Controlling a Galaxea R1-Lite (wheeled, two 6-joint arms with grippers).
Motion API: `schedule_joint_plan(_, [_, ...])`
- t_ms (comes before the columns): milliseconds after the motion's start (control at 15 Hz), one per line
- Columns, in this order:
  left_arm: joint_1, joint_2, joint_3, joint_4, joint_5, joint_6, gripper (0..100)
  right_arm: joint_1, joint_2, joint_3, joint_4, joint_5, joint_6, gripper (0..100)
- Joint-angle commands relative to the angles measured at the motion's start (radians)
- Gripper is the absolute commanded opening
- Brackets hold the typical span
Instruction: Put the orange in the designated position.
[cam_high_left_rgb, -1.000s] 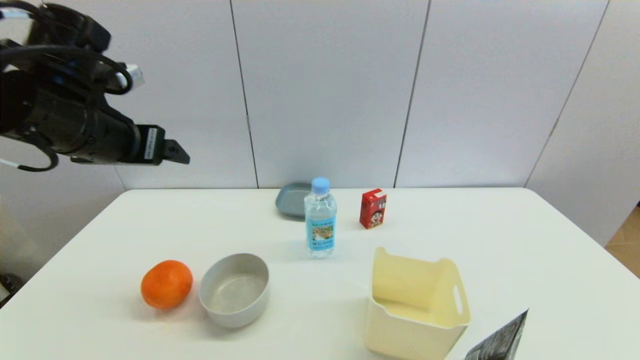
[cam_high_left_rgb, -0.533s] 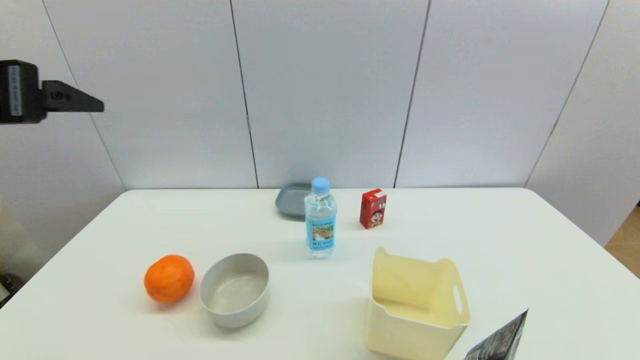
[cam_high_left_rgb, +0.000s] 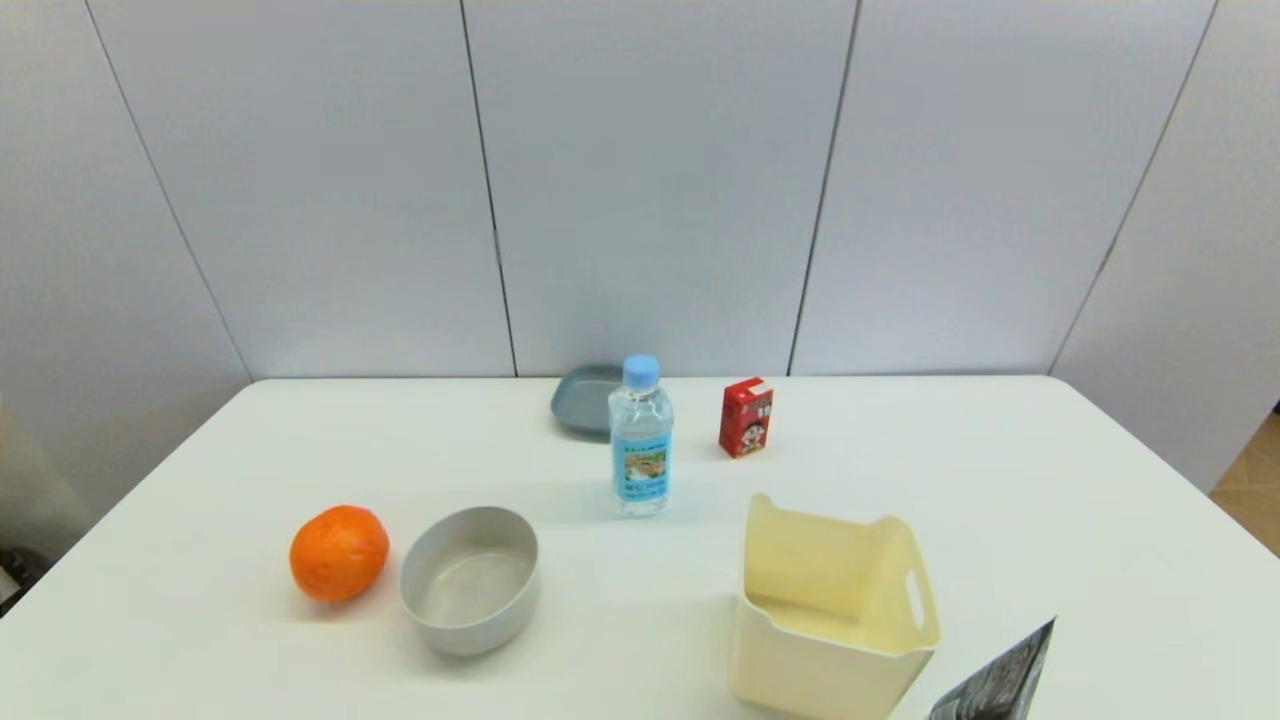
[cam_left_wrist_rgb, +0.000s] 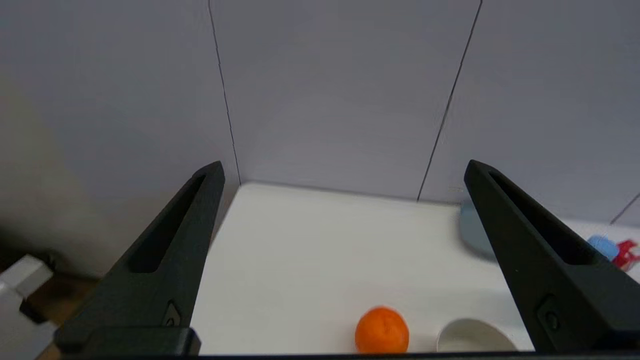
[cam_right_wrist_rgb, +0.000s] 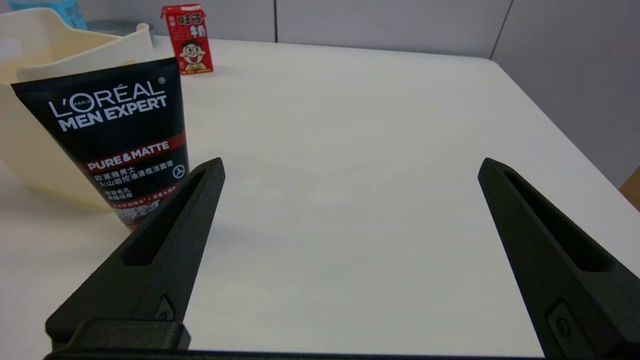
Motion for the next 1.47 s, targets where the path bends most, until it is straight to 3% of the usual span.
schedule_joint_plan(67, [0.006, -0.200, 0.131, -0.103, 0.001, -0.006, 100, 0.000, 0.000, 0.002, 0.000, 0.000, -0.001, 100])
schedule_joint_plan(333, [0.006, -0.381, 0.297, -0.195, -0.005, -0.005, 100, 0.000, 0.000, 0.002, 0.000, 0.000, -0.001, 100])
schedule_joint_plan(800, [0.040, -0.696, 0.602, -0.198, -0.013, -0.002, 100, 0.000, 0.000, 0.002, 0.000, -0.001, -0.001, 100])
schedule_joint_plan(1000, [0.040, -0.827, 0.763, -0.198, -0.085, -0.002, 100, 0.000, 0.000, 0.002, 0.000, 0.000, -0.001, 100])
schedule_joint_plan(1200, [0.039, -0.910, 0.911, -0.199, -0.094, 0.024, 100, 0.000, 0.000, 0.002, 0.000, 0.000, -0.001, 100])
schedule_joint_plan(1467, [0.039, -0.909, 1.208, -0.381, -0.090, 0.037, 100, 0.000, 0.000, 0.002, 0.000, 0.000, -0.001, 100])
